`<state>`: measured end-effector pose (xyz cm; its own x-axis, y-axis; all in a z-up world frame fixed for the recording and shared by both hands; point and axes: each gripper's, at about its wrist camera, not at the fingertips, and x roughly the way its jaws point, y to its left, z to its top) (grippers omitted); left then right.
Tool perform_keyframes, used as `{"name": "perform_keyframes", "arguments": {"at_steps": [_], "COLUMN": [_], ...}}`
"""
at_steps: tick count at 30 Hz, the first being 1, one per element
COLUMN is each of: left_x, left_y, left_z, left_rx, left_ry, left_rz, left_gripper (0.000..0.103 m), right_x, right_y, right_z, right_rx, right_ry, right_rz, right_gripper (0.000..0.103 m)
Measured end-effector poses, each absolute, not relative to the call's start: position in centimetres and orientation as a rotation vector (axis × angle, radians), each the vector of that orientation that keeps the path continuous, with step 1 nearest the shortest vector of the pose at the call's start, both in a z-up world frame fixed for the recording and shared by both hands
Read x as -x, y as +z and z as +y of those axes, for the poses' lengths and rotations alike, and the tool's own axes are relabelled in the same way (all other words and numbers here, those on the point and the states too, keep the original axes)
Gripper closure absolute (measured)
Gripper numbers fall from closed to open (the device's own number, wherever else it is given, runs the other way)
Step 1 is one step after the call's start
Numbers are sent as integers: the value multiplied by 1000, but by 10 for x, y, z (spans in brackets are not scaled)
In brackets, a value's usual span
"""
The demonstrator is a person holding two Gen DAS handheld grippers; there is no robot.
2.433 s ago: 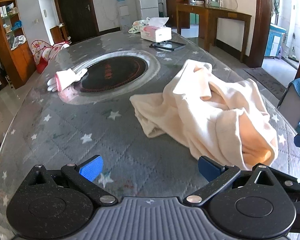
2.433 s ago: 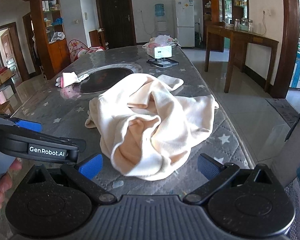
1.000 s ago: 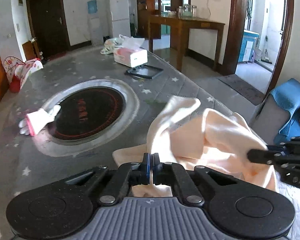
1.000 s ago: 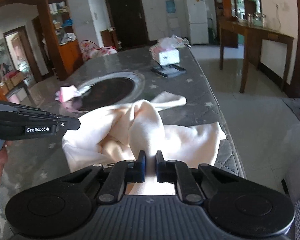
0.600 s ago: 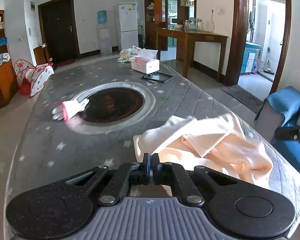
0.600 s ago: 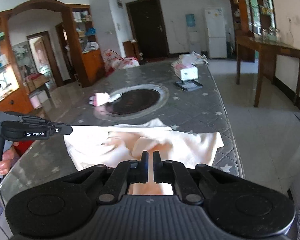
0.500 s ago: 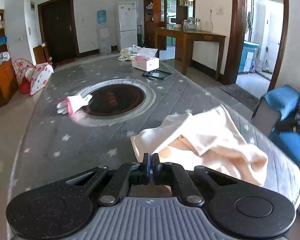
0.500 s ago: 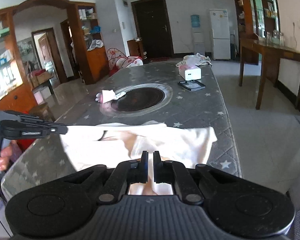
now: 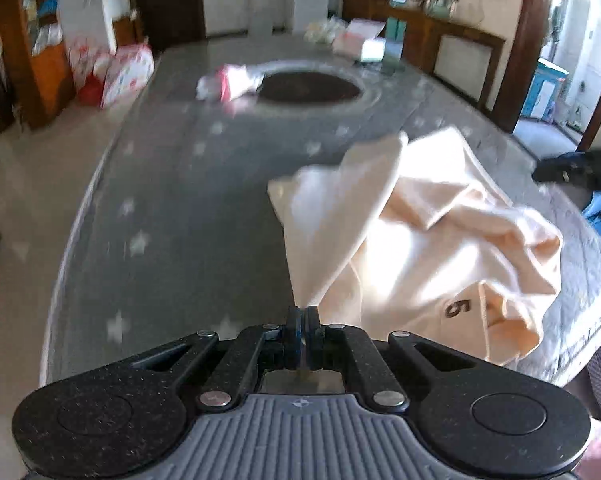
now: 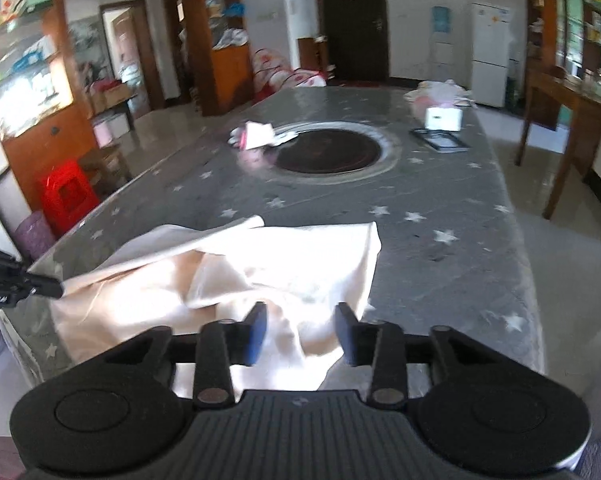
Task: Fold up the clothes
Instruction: 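Lift the cream cloth with both grippers and shake it open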
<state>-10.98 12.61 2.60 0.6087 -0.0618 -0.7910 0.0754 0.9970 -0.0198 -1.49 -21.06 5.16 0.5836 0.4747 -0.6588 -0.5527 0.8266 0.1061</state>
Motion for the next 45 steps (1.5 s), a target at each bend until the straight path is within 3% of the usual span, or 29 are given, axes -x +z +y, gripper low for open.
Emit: {"name": "perform_keyframes", "arguments": {"at_steps": [5,8,10,13,23,32,35,37,39,41,45], "left_x": [113,108,101,89,15,-44,-49,-49,-48,-47,-42], "left_y": [15,24,29,37,27,1,-6,-7,-6,-5,0], "left_z": [143,146,144,137,113,154,158,159,158,160,165], "left_rx": [28,16,-1,-16,-65,132,182,205,202,222,286], "left_ry": [-81,-90,-96,-99,-82,-25,-83,-123,-152,-178,-227], "left_rz": [971,940,911,877,799,905,927,926,924,920,901], "left_gripper": [94,77,60,51,51,45,53,67,75,80,85], "right_x": [-9,-15,-18,-20,-35,-85,-107,-125,-137,-145,-137], "right_y": [34,33,32,25,8,22,19,12,3,-7,-11], "right_z": [-187,-173,-165,-149,-116,-144,-154,-160,-165,-168,-174], "right_rx": [131,155,169,201,216,113,66,11,-44,-92,-122], "right_ry": [607,636,666,702,754,612,560,536,533,542,575], "right_rz": [778,782,782,798,794,773,792,819,861,902,912], "right_gripper": [63,62,58,54,50,46,46,46,46,52,96]}}
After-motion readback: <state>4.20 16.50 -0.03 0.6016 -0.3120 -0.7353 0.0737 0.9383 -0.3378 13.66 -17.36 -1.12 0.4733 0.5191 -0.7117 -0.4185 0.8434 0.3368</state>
